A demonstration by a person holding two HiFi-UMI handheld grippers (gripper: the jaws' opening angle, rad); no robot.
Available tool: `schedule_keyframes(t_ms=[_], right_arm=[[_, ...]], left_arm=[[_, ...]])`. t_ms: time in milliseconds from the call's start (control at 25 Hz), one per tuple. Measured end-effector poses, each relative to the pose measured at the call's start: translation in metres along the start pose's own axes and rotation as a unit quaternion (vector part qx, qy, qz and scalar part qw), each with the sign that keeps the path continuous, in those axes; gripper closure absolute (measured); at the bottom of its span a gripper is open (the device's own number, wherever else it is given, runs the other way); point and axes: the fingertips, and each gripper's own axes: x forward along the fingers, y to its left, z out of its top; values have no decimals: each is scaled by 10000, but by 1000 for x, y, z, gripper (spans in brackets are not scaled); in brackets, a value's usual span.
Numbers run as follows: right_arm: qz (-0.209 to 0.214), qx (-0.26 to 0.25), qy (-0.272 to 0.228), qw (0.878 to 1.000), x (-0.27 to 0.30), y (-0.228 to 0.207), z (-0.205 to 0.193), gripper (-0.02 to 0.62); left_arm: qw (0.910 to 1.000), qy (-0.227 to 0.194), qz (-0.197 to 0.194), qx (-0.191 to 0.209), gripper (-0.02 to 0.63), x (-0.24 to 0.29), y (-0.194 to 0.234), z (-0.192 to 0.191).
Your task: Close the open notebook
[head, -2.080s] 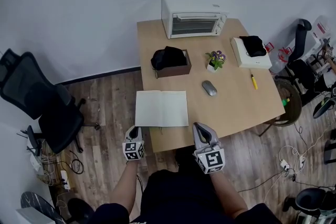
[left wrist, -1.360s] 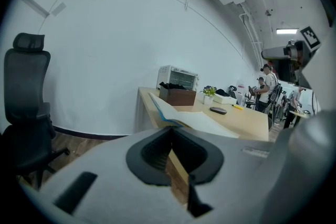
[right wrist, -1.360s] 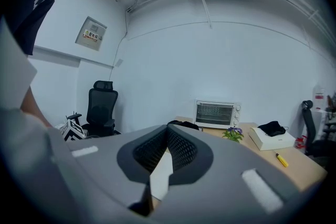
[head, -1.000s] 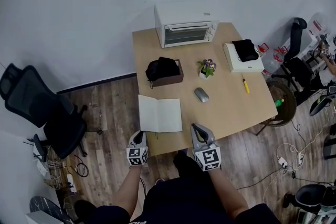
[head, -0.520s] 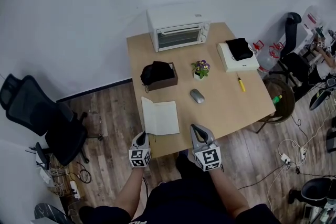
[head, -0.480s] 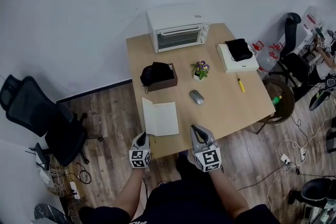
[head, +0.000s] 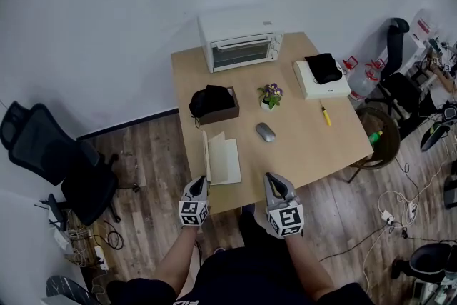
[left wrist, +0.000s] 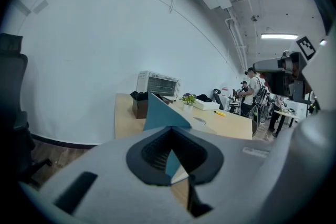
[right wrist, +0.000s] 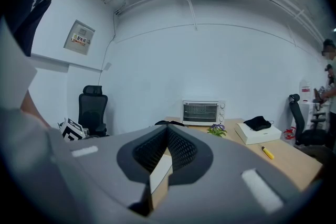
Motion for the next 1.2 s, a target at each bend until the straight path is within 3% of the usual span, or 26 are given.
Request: schedule_keyframes(t_ms=[640,1000,1200], right_arm=[[-121,113,-35,9999,-13,-5,-4,589],[-92,98,-50,9999,-11,0,-5,589],[-85,80,-89,9999,-12,3,-1,589]], left_arm=[[9997,-13,-230,1,620,8,-27,5],[9995,-248,-168,120,620,-3,-22,23],[9978,-606,-81,275,620,-19,-18,53]])
